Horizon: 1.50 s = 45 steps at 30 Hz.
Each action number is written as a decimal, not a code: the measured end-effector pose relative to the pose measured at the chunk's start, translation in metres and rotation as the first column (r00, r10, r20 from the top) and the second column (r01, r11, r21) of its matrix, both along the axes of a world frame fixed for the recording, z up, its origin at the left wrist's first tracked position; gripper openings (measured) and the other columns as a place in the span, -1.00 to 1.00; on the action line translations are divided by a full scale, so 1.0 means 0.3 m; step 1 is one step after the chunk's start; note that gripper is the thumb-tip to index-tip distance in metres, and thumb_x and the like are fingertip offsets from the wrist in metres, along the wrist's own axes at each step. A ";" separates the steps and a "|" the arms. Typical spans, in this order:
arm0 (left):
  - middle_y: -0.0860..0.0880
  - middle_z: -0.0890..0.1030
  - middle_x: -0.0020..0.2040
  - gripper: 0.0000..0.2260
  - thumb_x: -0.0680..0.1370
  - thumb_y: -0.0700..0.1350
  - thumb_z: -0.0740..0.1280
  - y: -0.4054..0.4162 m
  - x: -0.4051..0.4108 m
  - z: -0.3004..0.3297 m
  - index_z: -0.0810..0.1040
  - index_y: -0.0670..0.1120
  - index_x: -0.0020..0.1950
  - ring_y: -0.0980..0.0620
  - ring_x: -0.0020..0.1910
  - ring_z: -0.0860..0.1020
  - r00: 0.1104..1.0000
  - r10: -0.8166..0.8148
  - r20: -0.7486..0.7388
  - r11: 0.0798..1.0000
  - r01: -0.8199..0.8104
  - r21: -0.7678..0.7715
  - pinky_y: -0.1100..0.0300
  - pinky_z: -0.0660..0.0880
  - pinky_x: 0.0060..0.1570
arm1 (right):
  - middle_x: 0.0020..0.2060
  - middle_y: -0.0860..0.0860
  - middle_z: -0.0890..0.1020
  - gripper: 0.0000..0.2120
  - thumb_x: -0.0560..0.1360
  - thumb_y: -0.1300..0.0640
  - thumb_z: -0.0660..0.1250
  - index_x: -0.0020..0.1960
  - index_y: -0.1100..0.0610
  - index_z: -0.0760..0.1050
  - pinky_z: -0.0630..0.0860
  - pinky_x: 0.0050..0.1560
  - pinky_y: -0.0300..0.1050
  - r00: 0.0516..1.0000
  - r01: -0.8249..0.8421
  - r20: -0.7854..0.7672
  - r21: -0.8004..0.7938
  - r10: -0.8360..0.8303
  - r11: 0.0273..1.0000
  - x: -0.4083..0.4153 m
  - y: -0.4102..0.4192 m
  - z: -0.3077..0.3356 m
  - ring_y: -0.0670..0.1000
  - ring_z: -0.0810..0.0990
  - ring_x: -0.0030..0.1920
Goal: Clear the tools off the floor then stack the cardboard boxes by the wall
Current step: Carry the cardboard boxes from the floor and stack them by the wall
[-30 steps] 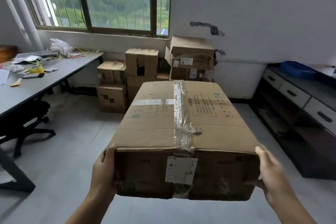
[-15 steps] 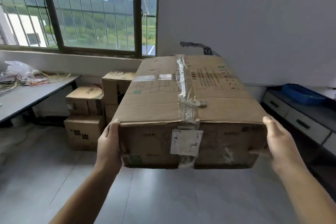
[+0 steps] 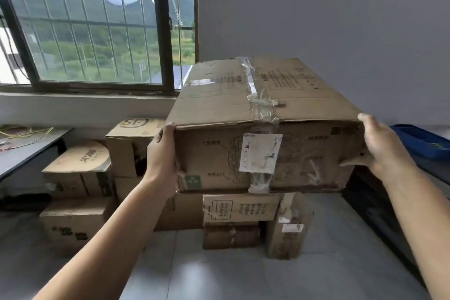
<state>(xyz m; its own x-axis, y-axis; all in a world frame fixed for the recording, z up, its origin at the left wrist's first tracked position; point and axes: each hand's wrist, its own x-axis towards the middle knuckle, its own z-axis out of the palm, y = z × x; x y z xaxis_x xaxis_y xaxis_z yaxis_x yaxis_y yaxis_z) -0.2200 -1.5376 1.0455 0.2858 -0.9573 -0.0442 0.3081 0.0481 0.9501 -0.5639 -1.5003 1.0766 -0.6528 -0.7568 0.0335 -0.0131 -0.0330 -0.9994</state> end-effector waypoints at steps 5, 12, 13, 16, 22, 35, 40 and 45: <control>0.03 0.46 -0.04 -0.86 0.58 0.08 0.17 -0.342 -0.099 -0.013 0.39 0.06 0.06 -0.09 -0.06 0.42 0.998 -0.034 0.046 0.997 0.031 0.067 -0.29 0.50 -0.23 | -0.11 0.05 0.46 -0.82 0.49 -0.16 0.19 -0.13 -0.08 0.46 0.55 -0.49 0.27 0.997 -0.077 0.001 0.072 0.077 0.994 -0.142 -0.403 -0.020 0.17 0.49 -0.18; 0.05 0.41 -0.18 -0.90 0.64 -0.01 0.13 -0.818 -0.342 -0.014 0.38 0.00 -0.01 0.10 -0.27 0.35 0.997 0.016 0.071 0.998 -0.020 0.058 0.09 0.38 -0.29 | -0.31 0.10 0.43 -0.78 0.58 -0.09 0.08 -0.13 0.00 0.37 0.52 -0.58 0.22 0.977 -0.183 0.141 0.149 0.163 0.972 -0.363 -0.961 -0.142 -0.04 0.54 -0.58; 0.05 0.41 -0.19 -0.91 0.64 -0.03 0.12 -0.880 -0.373 -0.016 0.37 -0.01 0.02 0.11 -0.27 0.36 0.997 0.023 0.070 0.998 -0.027 0.063 0.12 0.36 -0.35 | -0.20 0.11 0.46 -0.80 0.57 -0.11 0.09 -0.06 -0.02 0.39 0.52 -0.57 0.22 0.973 -0.197 0.148 0.147 0.176 0.969 -0.387 -1.038 -0.156 -0.01 0.62 -0.42; 0.01 0.48 -0.13 -0.86 0.65 -0.01 0.09 -1.054 -0.430 -0.039 0.38 -0.01 0.10 0.06 -0.21 0.43 0.997 0.019 0.068 0.998 -0.023 0.061 0.10 0.44 -0.32 | -0.03 0.13 0.46 -0.80 0.59 -0.09 0.07 0.11 -0.03 0.35 0.49 -0.60 0.25 0.972 -0.214 0.136 0.162 0.193 0.963 -0.434 -1.237 -0.160 0.19 0.53 -0.09; 0.03 0.51 0.01 -0.77 0.61 0.10 0.14 -1.390 -0.446 -0.061 0.41 0.02 0.19 -0.05 0.05 0.45 0.995 0.014 0.099 0.996 -0.023 0.091 -0.17 0.44 0.05 | 0.04 0.14 0.48 -0.66 0.54 -0.18 0.08 0.19 -0.01 0.36 0.54 -0.18 0.40 0.973 -0.225 0.096 0.156 0.212 0.962 -0.510 -1.559 -0.172 0.20 0.53 0.00; 0.06 0.47 0.18 -0.59 0.58 0.21 0.14 -1.649 -0.455 -0.083 0.38 0.05 0.35 -0.08 0.09 0.46 0.990 0.009 0.138 0.996 -0.020 0.081 -0.25 0.51 -0.23 | 0.24 0.09 0.46 -0.41 0.39 -0.37 0.08 0.28 -0.07 0.36 0.49 -0.09 0.48 0.982 -0.188 0.008 0.136 0.188 0.973 -0.558 -1.867 -0.231 0.21 0.48 0.19; 0.08 0.51 -0.07 -0.59 0.60 0.15 0.18 -1.657 -0.449 -0.089 0.45 -0.09 0.31 0.04 -0.17 0.50 0.994 0.073 0.084 0.997 -0.076 0.032 -0.20 0.52 -0.09 | 0.22 0.05 0.46 -0.41 0.48 -0.31 0.17 0.38 0.00 0.35 0.57 -0.15 0.33 0.963 -0.242 0.135 0.034 0.235 0.970 -0.525 -1.814 -0.224 0.16 0.51 0.12; 0.01 0.50 0.21 -0.65 0.62 0.00 0.18 -1.529 -0.430 -0.168 0.37 -0.04 0.40 0.11 0.12 0.49 0.985 0.060 0.164 0.995 -0.047 -0.085 -0.01 0.49 0.09 | 0.35 0.01 0.42 -0.50 0.56 -0.18 0.16 0.43 0.01 0.29 0.45 0.22 0.17 0.975 -0.219 0.011 -0.101 0.222 0.970 -0.484 -1.640 -0.307 -0.01 0.44 0.26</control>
